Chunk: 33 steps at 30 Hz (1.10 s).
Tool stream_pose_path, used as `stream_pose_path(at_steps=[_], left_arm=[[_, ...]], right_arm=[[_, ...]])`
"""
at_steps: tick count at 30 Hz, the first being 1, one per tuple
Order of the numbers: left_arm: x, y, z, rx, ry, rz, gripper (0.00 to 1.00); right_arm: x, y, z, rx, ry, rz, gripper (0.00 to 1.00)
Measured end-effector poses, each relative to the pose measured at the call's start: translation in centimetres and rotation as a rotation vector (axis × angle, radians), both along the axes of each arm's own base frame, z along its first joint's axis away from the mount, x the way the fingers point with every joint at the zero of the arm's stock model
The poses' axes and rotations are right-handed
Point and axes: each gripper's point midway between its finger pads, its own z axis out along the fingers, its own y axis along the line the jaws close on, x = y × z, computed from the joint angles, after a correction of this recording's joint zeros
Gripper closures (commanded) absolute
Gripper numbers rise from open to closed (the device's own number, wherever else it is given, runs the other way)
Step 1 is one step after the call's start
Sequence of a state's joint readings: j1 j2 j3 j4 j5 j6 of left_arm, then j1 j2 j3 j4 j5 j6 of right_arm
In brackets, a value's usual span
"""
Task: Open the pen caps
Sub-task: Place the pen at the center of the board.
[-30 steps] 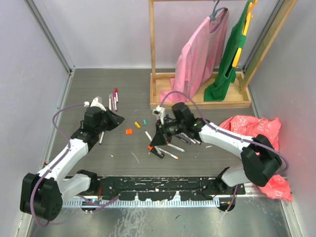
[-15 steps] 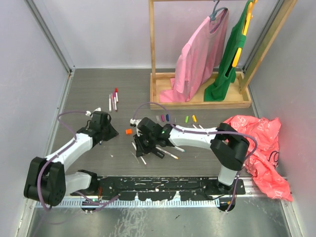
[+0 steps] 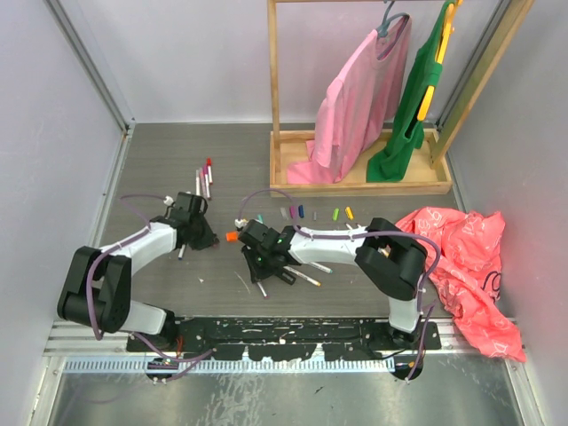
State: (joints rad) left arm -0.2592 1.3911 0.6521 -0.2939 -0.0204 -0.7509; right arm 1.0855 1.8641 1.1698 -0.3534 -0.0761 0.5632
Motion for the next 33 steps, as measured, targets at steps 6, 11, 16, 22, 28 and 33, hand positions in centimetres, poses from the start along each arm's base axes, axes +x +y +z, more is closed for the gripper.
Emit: stream_pose_path(at_steps=[6, 11, 16, 22, 28, 33], left_arm=[[0.8, -0.4, 0.0, -0.007, 0.008, -0.007, 0.78], [0.8, -0.4, 0.0, -0.013, 0.010, -0.009, 0.73], [0.8, -0.5, 0.0, -0.020, 0.009, -0.012, 0.72], [0.8, -0.6, 0.0, -0.021, 0.008, -0.013, 0.71], [0.8, -0.6, 0.1, -0.023, 0.008, -0.013, 0.71], [0.7, -0.6, 0.2, -0.023, 0.009, -0.018, 0.65]], right_arm=[[0.6, -0.1, -0.5, -0.030, -0.016, -0.017, 0.82], [1.0, -0.2, -0.5, -0.040, -0.034, -0.028, 0.79], [1.2, -0.2, -0.5, -0.044, -0.041, -0.033, 0.73], [1.3, 0.1, -0.5, -0.040, -0.045, -0.033, 0.67], [1.3, 0.2, -0.4, -0.037, -0.047, -0.031, 0.61], [1.3, 0.6, -0.2, -0.032, -0.048, -0.022, 0.51]])
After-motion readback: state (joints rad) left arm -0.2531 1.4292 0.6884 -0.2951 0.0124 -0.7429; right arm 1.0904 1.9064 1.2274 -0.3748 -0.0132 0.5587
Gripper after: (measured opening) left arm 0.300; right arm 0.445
